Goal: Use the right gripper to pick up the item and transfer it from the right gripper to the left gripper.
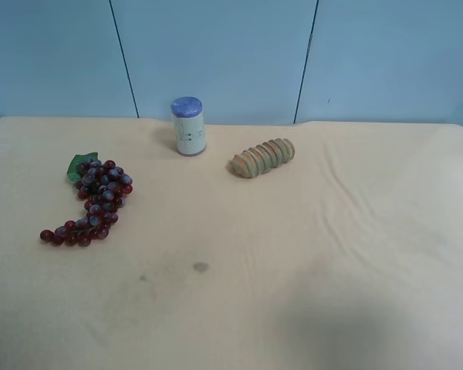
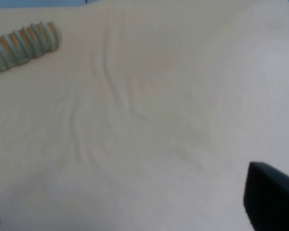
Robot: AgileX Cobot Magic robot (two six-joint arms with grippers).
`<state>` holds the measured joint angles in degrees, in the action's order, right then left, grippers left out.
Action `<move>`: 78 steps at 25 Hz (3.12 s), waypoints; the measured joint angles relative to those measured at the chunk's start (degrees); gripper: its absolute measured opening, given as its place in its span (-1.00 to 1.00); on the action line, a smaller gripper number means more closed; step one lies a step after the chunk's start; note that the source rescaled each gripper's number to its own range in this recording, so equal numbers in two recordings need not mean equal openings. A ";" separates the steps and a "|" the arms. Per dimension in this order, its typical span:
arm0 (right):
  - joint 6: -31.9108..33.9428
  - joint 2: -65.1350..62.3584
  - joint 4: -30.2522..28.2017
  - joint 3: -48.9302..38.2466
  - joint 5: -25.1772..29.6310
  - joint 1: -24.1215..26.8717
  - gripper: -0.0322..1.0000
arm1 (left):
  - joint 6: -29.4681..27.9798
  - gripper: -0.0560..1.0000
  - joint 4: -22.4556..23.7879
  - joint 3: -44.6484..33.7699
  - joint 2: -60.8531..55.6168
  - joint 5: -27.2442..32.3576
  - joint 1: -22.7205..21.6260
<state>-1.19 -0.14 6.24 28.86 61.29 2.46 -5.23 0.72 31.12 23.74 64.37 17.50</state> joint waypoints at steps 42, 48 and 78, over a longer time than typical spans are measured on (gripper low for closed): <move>0.16 0.00 0.00 0.00 0.00 0.00 1.00 | -0.96 0.75 2.18 -1.98 -23.91 -3.88 -19.69; 0.16 0.00 0.00 0.00 0.00 0.00 1.00 | 2.68 0.75 -0.72 -1.98 -23.91 -3.93 -16.93; 0.16 0.00 0.00 0.00 0.00 0.00 1.00 | 6.23 0.75 -3.37 -1.98 -23.91 -3.99 -16.57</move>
<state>-1.02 -0.14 6.24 28.86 61.29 2.46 0.99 -2.64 29.13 -0.17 60.38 0.93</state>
